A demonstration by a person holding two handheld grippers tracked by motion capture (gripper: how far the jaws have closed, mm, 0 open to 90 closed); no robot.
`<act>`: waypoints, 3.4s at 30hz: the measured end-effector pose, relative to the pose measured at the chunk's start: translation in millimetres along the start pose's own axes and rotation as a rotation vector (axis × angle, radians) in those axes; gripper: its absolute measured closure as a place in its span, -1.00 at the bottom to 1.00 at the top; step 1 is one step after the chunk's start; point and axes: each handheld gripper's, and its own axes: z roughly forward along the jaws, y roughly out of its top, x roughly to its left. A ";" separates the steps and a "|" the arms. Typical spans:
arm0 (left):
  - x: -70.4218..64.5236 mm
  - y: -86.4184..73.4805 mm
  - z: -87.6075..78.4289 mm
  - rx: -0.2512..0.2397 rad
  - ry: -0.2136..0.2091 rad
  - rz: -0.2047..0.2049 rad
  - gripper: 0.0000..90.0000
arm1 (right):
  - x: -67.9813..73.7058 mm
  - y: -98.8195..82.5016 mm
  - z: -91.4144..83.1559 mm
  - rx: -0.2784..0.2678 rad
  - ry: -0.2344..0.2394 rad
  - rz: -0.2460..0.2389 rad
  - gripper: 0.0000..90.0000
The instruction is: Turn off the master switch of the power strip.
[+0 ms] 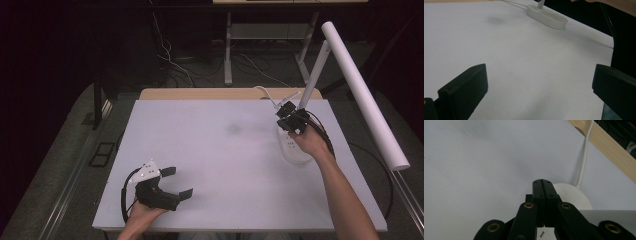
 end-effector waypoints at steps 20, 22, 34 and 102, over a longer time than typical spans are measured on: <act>0.4 0.2 -1.0 0.001 -0.001 0.002 -1.00 | 0.1 -0.2 20.5 0.045 -0.065 -0.009 0.98; 0.3 0.2 -0.8 0.001 -0.001 0.003 -1.00 | -0.2 -0.9 21.8 0.052 -0.067 -0.012 0.98; 0.6 0.1 -0.8 0.002 -0.001 0.003 -1.00 | -3.9 -7.6 30.1 0.077 -0.079 0.009 0.99; -3.4 -1.3 2.2 0.018 -0.006 0.011 -1.00 | -9.6 -23.2 31.2 -0.004 -0.100 0.105 1.00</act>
